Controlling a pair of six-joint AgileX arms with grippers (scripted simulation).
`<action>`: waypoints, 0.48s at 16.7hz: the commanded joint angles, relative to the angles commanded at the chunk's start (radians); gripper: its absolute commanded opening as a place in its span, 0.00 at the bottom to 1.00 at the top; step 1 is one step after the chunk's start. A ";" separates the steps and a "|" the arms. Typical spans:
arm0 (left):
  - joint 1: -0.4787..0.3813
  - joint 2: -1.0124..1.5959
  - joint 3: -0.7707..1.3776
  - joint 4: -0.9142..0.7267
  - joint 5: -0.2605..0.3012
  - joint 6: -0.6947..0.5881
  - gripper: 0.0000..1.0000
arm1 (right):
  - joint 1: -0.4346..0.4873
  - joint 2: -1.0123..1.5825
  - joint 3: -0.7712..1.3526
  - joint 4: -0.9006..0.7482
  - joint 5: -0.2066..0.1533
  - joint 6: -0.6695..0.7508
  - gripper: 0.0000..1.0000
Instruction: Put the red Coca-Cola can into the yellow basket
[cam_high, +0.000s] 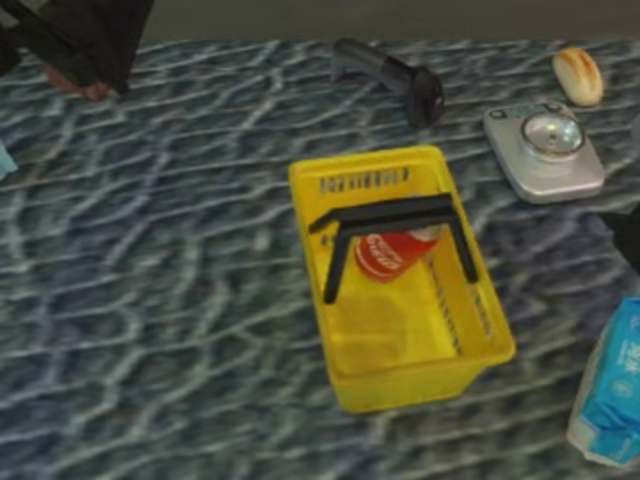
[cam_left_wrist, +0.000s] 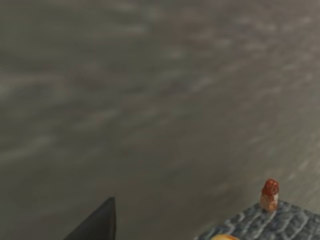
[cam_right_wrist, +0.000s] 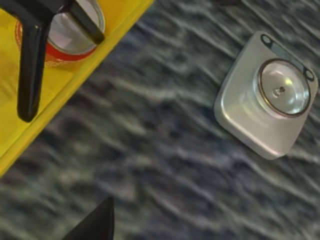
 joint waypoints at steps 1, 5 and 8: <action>0.016 -0.113 -0.062 -0.055 -0.063 -0.003 1.00 | 0.032 0.113 0.107 -0.074 0.002 -0.051 1.00; 0.068 -0.533 -0.313 -0.264 -0.297 0.009 1.00 | 0.147 0.524 0.502 -0.341 0.010 -0.235 1.00; 0.096 -0.797 -0.488 -0.397 -0.445 0.040 1.00 | 0.226 0.794 0.766 -0.516 0.012 -0.357 1.00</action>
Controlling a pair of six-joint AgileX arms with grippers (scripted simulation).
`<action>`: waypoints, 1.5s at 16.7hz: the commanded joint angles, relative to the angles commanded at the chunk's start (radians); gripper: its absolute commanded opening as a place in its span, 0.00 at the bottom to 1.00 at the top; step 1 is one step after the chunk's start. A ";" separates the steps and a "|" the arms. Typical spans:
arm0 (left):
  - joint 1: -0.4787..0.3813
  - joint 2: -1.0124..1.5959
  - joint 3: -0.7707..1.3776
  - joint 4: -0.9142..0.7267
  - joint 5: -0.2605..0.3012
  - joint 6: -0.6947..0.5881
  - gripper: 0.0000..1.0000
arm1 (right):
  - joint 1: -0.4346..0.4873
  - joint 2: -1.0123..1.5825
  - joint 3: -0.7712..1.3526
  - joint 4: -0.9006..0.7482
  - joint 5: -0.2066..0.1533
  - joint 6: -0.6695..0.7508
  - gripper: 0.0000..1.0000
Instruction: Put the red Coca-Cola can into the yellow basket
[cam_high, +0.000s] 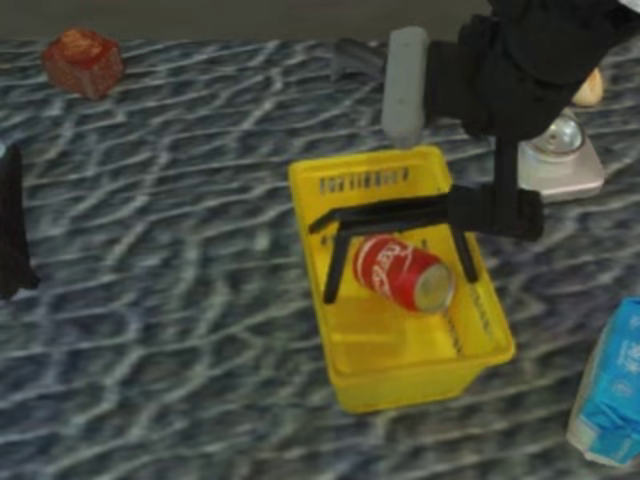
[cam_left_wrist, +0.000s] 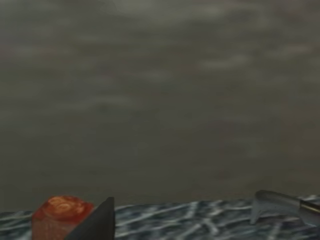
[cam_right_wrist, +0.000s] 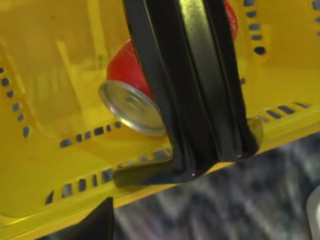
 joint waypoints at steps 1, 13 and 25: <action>0.007 -0.077 -0.053 -0.038 -0.043 0.012 1.00 | 0.022 0.074 0.072 -0.048 0.000 -0.034 1.00; 0.031 -0.389 -0.277 -0.190 -0.216 0.081 1.00 | 0.114 0.370 0.352 -0.245 -0.003 -0.174 1.00; 0.031 -0.389 -0.277 -0.190 -0.216 0.081 1.00 | 0.119 0.356 0.252 -0.159 -0.003 -0.173 0.85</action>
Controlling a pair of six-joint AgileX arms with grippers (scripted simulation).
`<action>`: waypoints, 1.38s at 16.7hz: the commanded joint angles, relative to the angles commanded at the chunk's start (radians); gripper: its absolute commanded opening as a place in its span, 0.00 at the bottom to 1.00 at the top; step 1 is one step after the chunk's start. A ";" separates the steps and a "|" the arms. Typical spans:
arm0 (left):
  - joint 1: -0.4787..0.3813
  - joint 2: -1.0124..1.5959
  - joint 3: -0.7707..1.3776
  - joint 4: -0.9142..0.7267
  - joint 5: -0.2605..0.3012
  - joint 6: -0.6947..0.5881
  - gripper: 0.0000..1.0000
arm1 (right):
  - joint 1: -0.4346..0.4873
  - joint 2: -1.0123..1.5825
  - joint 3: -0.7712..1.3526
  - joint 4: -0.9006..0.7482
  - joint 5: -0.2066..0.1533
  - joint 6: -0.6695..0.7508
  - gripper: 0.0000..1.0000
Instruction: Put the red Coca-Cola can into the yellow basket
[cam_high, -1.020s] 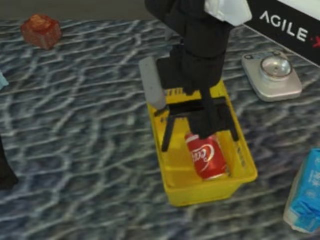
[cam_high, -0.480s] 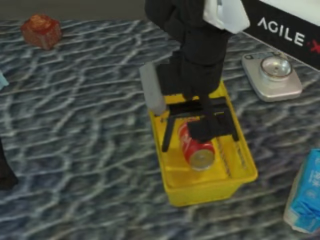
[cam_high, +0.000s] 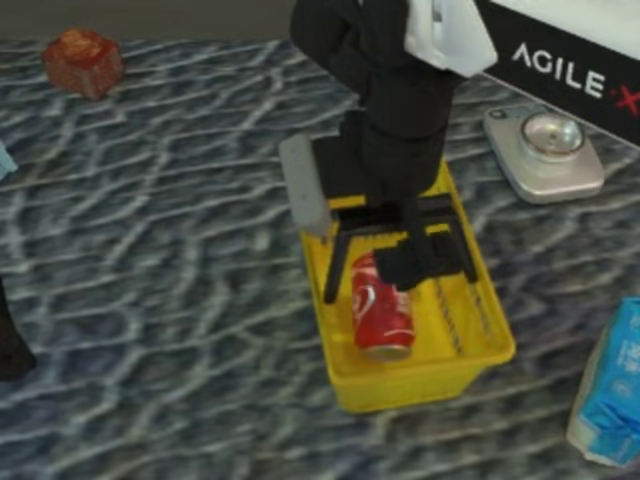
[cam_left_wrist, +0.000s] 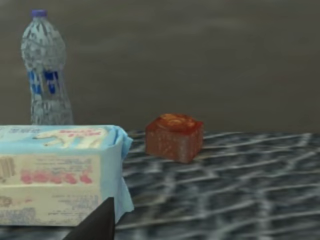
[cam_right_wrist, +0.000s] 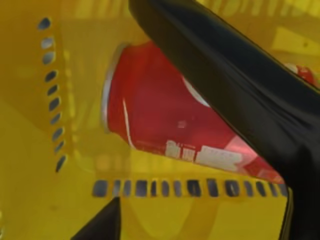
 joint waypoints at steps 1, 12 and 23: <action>0.000 0.000 0.000 0.000 0.000 0.000 1.00 | 0.000 0.000 0.000 0.000 0.000 0.000 0.77; 0.000 0.000 0.000 0.000 0.000 0.000 1.00 | 0.000 0.000 0.000 0.000 0.000 0.000 0.00; 0.000 0.000 0.000 0.000 0.000 0.000 1.00 | 0.000 0.000 0.000 0.000 0.000 0.000 0.00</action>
